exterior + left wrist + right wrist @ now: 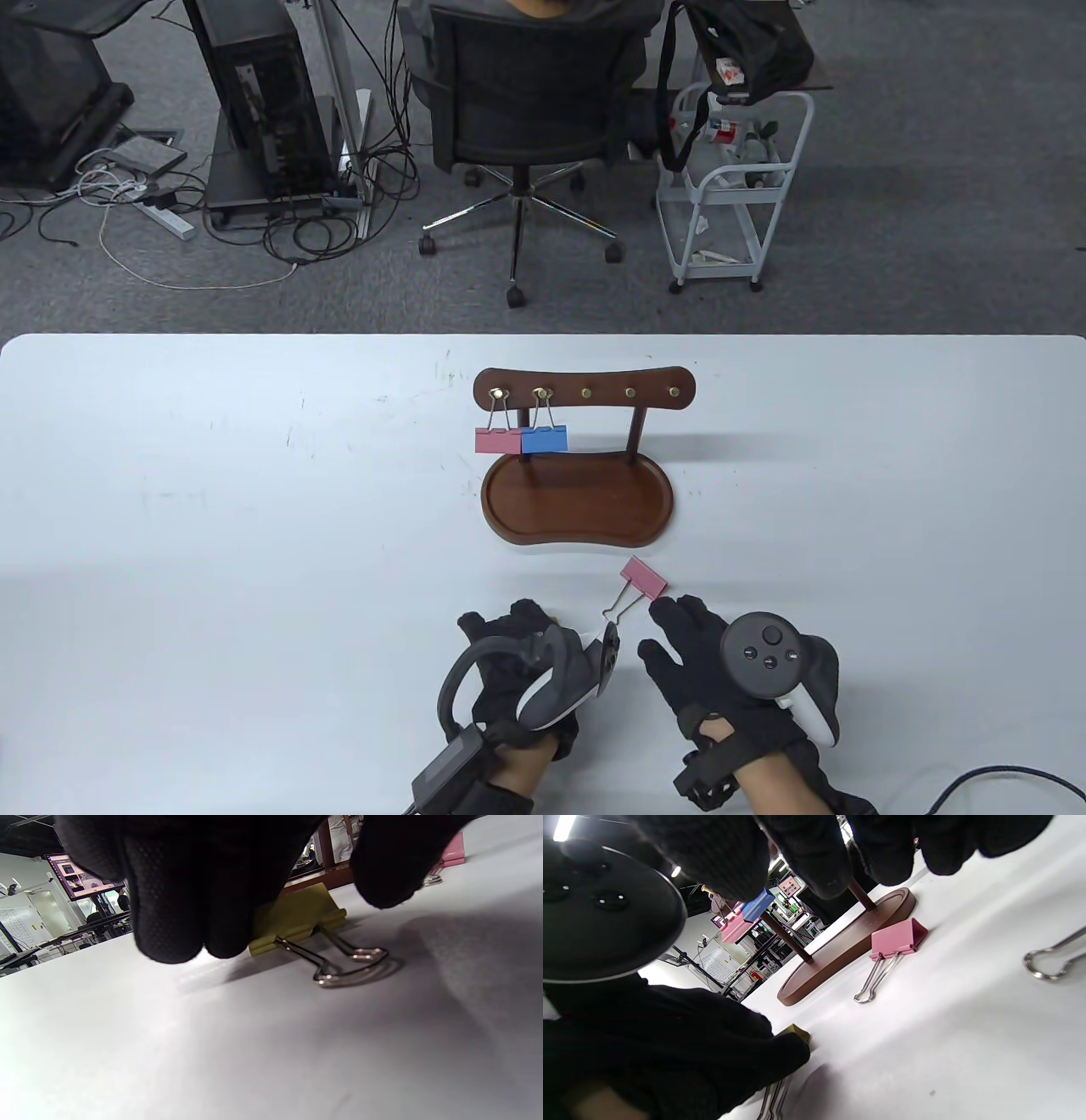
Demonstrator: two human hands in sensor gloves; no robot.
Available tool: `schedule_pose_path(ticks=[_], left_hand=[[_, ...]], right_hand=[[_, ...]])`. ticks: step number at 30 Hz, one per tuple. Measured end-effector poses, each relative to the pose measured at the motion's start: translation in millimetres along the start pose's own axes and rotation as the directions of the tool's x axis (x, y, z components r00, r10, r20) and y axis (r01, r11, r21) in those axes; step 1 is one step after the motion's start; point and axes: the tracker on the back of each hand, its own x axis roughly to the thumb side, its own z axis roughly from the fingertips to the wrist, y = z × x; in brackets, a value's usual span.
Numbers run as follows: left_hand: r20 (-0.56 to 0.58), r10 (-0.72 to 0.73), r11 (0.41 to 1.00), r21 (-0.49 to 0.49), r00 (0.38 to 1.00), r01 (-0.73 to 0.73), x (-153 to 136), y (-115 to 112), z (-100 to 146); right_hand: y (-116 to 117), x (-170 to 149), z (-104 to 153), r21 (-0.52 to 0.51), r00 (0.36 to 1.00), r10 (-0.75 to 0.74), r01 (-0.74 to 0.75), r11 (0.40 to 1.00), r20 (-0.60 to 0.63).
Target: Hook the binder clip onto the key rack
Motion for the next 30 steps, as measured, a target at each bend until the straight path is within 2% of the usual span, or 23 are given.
schedule_pose_path(ticks=[12,30], left_hand=[[-0.011,-0.102,0.993,0.064,0.995,0.103,7,0,-3],[0.003,0.070,0.997,0.014,0.998,-0.070,-13,-1,-9]], right_hand=[[0,-1,0,0.008,1.000,-0.006,0.006,1.000,-0.006],[0,-2,0,0.006,1.000,-0.020,0.020,1.000,-0.009]])
